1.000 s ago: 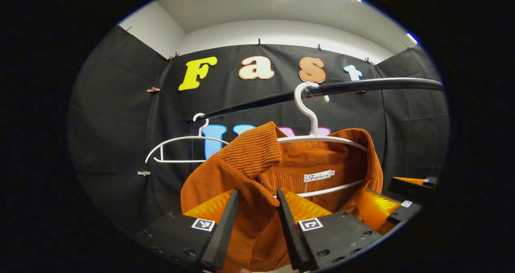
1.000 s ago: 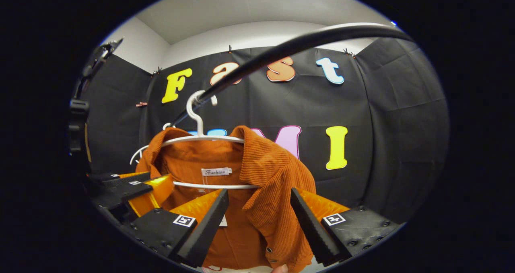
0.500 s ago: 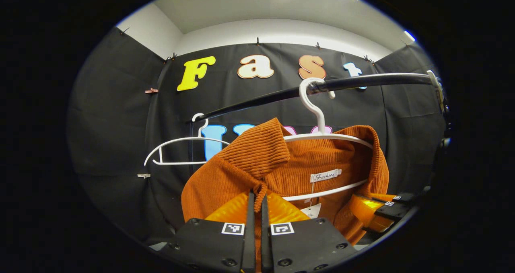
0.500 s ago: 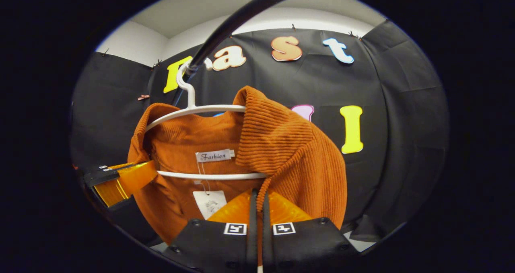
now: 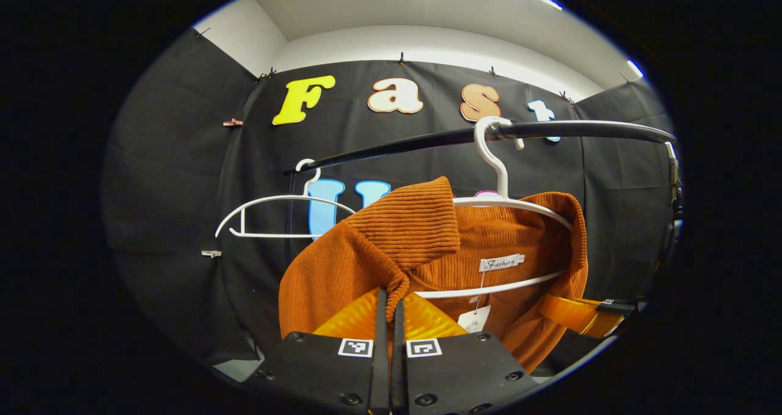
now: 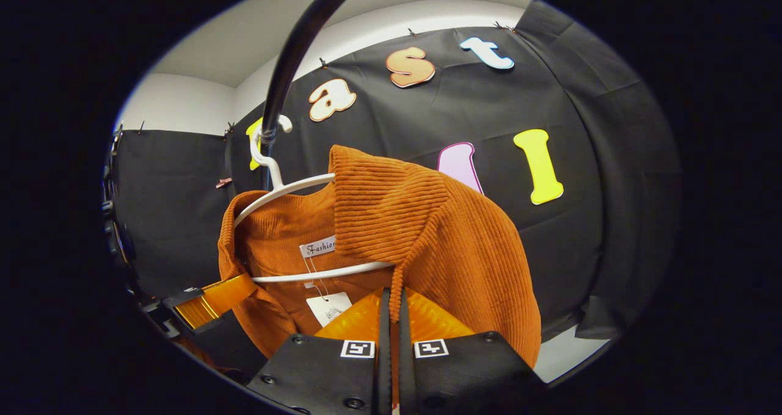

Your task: Grasp the clothes on the hanger with both hands and then place them into the laundry hamper below.

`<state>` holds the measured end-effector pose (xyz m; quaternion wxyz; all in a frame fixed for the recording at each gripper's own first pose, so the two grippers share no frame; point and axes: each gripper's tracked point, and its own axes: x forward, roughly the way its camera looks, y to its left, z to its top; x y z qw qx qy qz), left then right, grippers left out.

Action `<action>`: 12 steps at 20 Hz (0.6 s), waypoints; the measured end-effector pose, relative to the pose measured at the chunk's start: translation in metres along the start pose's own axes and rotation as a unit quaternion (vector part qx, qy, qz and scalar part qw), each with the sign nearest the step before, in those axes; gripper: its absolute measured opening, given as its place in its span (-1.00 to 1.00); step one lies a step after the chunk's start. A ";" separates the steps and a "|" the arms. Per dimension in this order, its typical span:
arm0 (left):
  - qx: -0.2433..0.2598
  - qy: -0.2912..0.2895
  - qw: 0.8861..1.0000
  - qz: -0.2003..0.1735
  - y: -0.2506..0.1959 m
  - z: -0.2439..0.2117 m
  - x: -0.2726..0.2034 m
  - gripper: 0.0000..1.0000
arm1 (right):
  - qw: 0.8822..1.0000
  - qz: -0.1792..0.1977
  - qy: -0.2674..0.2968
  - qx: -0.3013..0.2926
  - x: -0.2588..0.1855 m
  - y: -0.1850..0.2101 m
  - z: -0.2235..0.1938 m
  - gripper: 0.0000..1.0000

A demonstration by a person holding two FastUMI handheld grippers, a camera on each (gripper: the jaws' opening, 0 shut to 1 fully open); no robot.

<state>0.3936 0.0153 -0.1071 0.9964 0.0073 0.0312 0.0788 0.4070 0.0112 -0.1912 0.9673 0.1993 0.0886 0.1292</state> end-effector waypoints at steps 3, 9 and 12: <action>0.000 0.003 1.000 -0.009 -0.002 0.001 0.000 -0.89 | 1.000 -0.003 -0.003 -0.007 -0.002 0.000 0.002 -0.89; 0.011 0.013 1.000 -0.010 -0.003 -0.001 0.000 -0.90 | 0.998 0.054 0.007 0.043 -0.003 0.028 0.008 -0.90; 0.008 0.021 1.000 -0.006 -0.003 0.001 0.001 -0.89 | 0.993 0.050 0.039 0.097 0.002 0.014 -0.001 -0.89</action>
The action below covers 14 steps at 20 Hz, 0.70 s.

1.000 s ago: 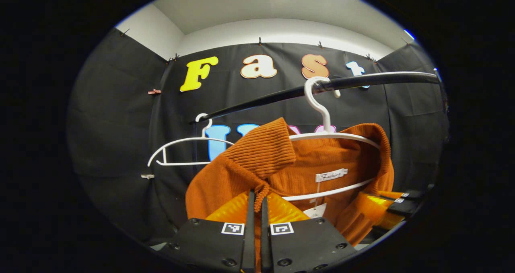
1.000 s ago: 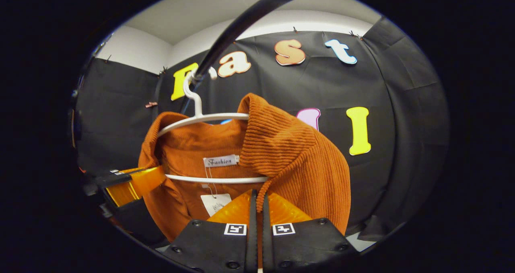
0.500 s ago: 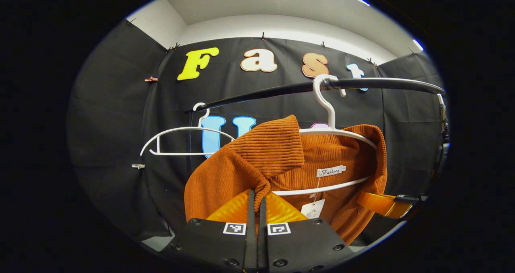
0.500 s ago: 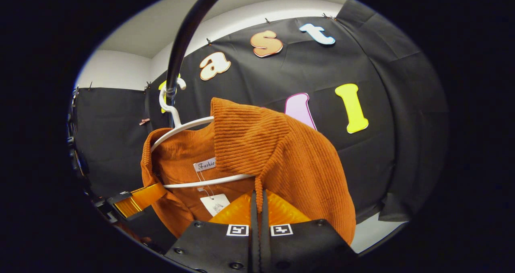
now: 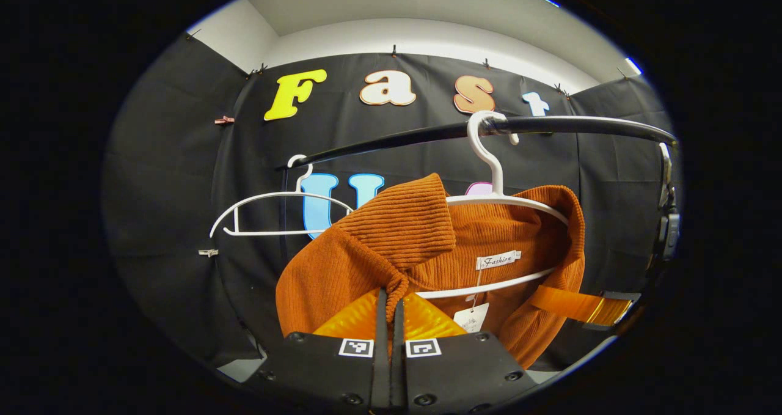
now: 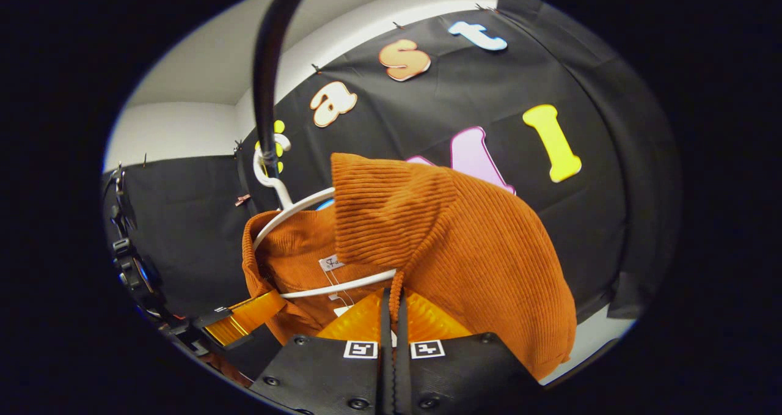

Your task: Grasp the clothes on the hanger with both hands and then place them into the laundry hamper below.

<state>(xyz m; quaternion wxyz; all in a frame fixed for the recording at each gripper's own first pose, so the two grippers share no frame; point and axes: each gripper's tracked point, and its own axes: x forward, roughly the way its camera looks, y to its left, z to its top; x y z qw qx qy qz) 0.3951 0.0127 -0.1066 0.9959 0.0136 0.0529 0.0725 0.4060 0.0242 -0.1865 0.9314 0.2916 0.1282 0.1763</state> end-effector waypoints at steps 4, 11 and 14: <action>0.015 0.011 1.000 -0.002 -0.001 0.004 -0.001 -0.90 | 0.999 -0.009 -0.007 0.030 -0.003 -0.015 0.026 -0.90; 0.022 0.018 0.999 -0.016 0.001 0.017 0.000 -0.90 | 0.997 -0.051 -0.056 0.020 0.002 -0.054 0.098 -0.90; 0.019 0.020 1.000 -0.012 0.009 0.019 0.003 -0.90 | 0.993 -0.073 -0.091 -0.006 0.007 -0.070 0.124 -0.90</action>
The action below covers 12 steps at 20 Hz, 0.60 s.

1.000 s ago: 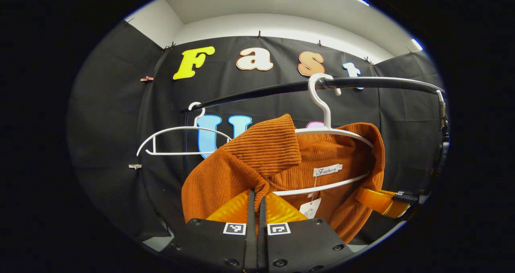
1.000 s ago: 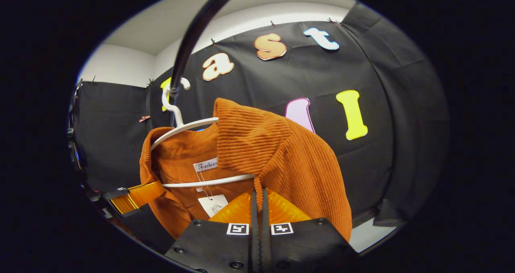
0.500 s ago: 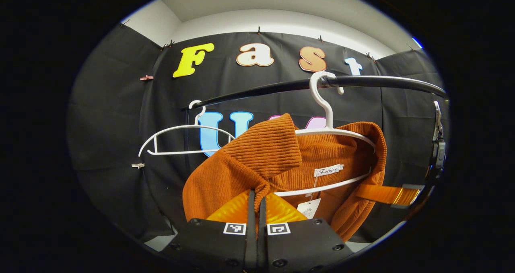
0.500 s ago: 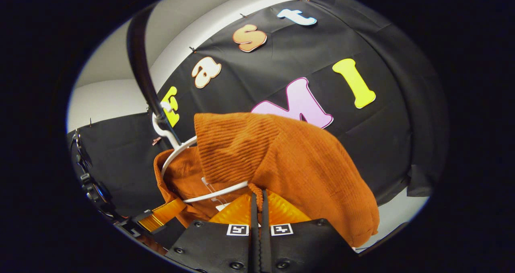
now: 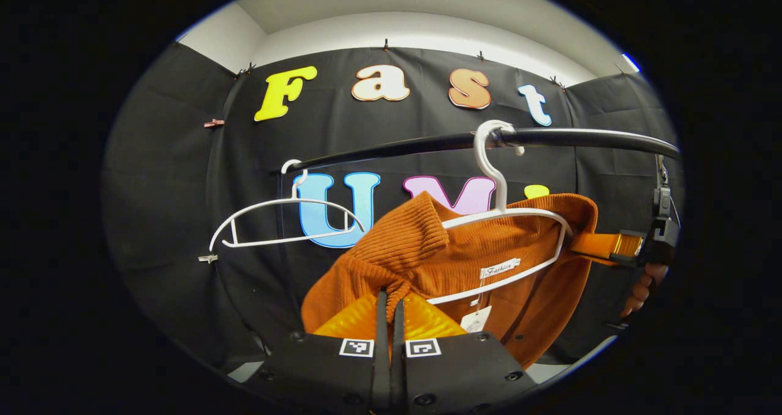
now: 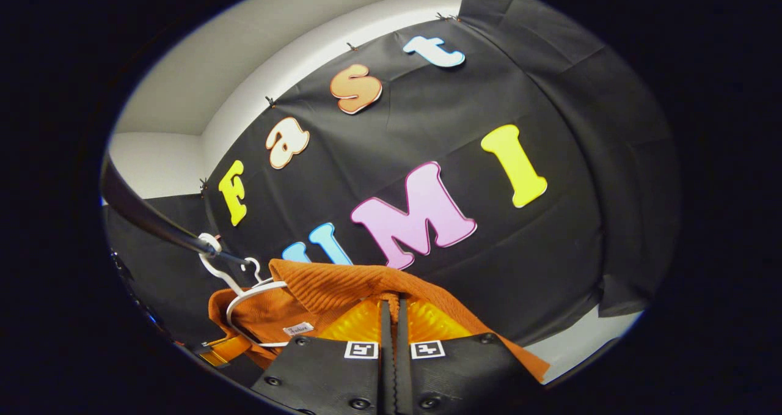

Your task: Grasp the clothes on the hanger with both hands and then place them into the laundry hamper below.

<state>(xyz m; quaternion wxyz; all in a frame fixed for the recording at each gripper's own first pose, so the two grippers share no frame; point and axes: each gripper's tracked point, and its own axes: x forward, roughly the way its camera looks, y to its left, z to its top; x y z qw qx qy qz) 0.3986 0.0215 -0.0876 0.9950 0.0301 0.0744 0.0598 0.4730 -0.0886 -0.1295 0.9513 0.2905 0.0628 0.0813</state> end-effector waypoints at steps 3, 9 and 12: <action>-0.001 0.006 1.000 0.002 0.005 0.001 0.003 -0.90 | 0.999 -0.026 -0.038 -0.007 0.012 -0.012 0.026 -0.90; -0.004 0.005 1.000 0.011 0.019 0.009 0.005 -0.90 | 0.994 -0.102 -0.031 -0.017 0.022 -0.064 0.009 -0.90; -0.002 0.020 1.000 0.015 0.030 0.001 0.010 -0.91 | 0.994 -0.111 0.006 -0.011 0.019 -0.076 -0.029 -0.90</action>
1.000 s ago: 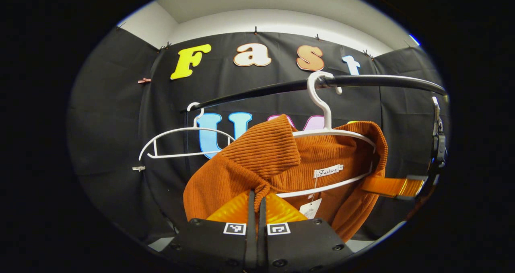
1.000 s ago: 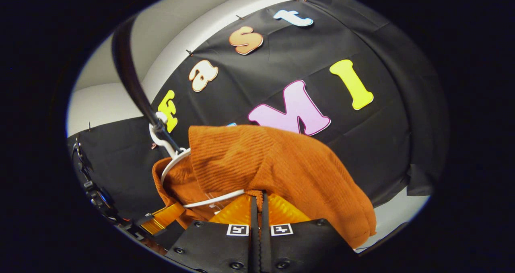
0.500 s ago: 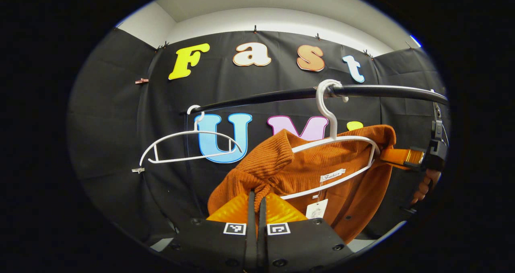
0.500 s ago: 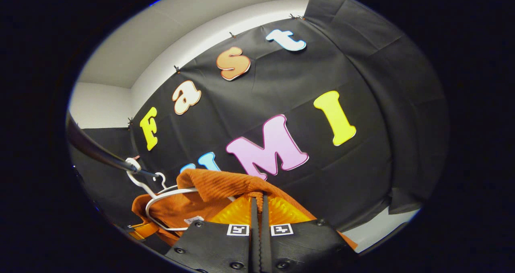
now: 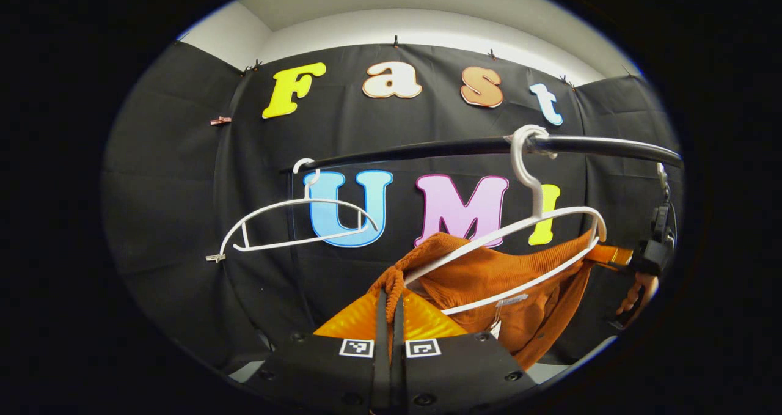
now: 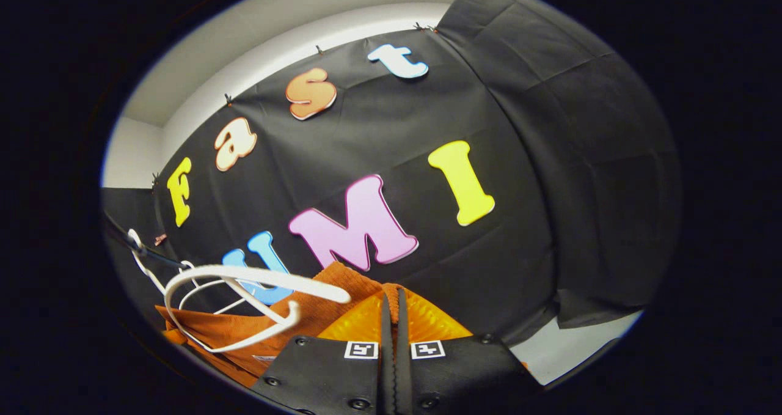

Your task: Grasp the clothes on the hanger with both hands and then place them into the laundry hamper below.

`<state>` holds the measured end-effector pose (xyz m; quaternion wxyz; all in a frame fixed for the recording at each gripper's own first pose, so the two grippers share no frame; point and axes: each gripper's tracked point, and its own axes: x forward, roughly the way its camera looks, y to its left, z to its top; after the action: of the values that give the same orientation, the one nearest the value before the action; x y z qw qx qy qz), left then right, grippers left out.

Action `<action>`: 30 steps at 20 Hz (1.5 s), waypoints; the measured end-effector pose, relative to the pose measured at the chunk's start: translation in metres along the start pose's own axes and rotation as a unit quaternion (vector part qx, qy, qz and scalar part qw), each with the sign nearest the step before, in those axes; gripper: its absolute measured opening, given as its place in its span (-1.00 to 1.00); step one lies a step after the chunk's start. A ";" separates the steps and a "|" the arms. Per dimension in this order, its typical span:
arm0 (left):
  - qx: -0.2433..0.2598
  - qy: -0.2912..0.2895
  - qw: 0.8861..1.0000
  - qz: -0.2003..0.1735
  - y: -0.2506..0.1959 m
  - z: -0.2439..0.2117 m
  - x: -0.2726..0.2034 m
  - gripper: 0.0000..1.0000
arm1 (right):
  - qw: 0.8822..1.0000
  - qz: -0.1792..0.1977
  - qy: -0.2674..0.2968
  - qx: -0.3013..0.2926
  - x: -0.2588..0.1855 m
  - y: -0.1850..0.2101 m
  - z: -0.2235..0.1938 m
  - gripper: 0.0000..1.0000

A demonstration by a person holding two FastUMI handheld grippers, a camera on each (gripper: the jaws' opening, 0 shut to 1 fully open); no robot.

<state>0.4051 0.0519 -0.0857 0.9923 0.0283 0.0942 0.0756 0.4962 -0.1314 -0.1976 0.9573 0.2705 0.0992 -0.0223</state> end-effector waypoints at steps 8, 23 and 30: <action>-0.025 0.042 0.997 0.053 0.065 -0.042 0.000 -0.91 | 0.995 0.054 0.079 0.023 -0.027 0.030 -0.080 -0.90; -0.051 0.123 0.989 -0.057 0.015 -0.155 -0.019 -0.90 | 0.969 0.160 0.188 0.010 -0.101 0.096 -0.179 -0.90; -0.032 0.047 0.987 -0.151 -0.052 -0.095 -0.034 -0.91 | 0.957 0.246 0.154 0.019 -0.117 0.150 -0.149 -0.90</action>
<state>0.3611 -0.0007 -0.1761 0.9872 -0.0213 0.1417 -0.0707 0.3694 0.0731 -0.2211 0.9010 0.3053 0.1753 0.2535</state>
